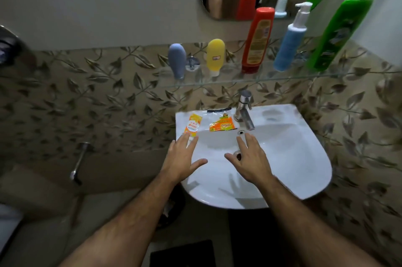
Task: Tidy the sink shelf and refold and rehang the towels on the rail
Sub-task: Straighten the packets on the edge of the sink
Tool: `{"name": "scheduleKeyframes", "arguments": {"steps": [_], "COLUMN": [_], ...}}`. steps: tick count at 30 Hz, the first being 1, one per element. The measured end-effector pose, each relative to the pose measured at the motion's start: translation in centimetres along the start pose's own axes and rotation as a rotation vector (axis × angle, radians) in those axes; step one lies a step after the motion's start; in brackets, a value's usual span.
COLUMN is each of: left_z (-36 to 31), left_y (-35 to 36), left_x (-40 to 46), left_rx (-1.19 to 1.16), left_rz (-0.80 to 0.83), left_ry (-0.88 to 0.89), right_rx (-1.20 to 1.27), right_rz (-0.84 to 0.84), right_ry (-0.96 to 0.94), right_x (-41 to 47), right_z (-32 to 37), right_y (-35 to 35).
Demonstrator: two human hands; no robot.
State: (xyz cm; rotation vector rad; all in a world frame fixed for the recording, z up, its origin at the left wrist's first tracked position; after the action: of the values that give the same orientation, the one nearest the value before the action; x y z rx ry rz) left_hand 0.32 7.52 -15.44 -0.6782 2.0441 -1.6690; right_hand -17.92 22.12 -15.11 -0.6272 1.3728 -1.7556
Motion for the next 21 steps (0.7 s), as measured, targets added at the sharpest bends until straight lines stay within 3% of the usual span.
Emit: {"name": "scheduleKeyframes", "arguments": {"steps": [13, 21], "left_z": [2.6, 2.5], "left_y": [1.0, 2.7], "left_x": [7.1, 12.1], "left_rx": [-0.010, -0.033], "left_rz": [-0.003, -0.023], "left_ry": [-0.170, -0.407], "right_rx": [0.085, 0.145], "right_rz": [0.009, -0.013], "right_ry": [-0.087, 0.035], "right_x": [10.2, 16.3], "right_z": [2.3, 1.5], "right_y": [0.2, 2.7]}}
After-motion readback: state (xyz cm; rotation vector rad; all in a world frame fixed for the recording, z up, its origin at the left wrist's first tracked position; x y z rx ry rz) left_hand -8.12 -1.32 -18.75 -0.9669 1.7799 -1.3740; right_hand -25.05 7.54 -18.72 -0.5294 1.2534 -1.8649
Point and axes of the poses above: each hand's wrist, its own x-axis towards the middle knuckle, its own y-axis out of the palm, z = x × y, the point moved 3 cm from there along x, towards the middle knuckle, and after that the axes turned 3 degrees about z, right-handed, at the moved point
